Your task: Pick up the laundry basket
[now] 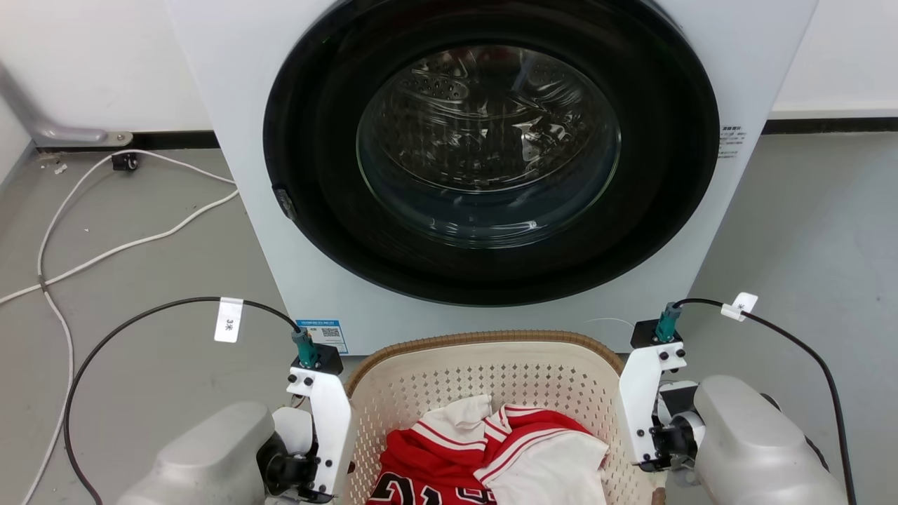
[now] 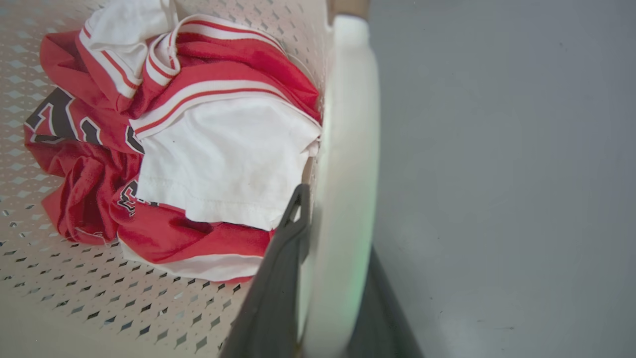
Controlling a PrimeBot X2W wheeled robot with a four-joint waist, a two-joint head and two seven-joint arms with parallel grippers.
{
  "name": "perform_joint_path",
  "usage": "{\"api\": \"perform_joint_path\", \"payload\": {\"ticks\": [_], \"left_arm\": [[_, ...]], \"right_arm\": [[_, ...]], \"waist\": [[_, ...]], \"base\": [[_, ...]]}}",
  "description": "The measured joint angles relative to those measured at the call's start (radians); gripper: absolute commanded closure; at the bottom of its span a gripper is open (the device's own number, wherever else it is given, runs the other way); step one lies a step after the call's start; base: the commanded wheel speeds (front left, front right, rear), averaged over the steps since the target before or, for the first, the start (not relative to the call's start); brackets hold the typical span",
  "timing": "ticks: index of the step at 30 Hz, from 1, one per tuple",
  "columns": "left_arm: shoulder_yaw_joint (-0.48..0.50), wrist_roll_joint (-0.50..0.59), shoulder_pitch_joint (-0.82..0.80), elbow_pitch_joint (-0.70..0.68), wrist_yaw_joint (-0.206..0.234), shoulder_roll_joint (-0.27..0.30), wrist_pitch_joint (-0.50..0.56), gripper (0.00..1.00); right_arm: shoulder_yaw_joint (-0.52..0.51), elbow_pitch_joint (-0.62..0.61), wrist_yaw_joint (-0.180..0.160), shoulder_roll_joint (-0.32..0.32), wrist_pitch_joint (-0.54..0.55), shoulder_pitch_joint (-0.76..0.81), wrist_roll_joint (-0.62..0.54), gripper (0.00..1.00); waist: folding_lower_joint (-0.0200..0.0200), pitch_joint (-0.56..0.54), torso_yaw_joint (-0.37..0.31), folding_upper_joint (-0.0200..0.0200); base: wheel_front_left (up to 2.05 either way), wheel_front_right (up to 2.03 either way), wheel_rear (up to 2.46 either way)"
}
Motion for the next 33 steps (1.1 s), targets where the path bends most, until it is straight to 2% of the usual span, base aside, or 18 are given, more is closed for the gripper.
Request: {"api": "perform_joint_path", "payload": {"ticks": [33], "left_arm": [[-0.015,0.007,0.007,0.016,0.000,-0.018,-0.011,1.00]], "right_arm": [[0.044,0.053,0.000,-0.004,-0.037,-0.006,0.046,1.00]], "waist": [[0.0001,-0.019,0.013,0.0000]], "base": [[0.00,0.00,0.00]]}}
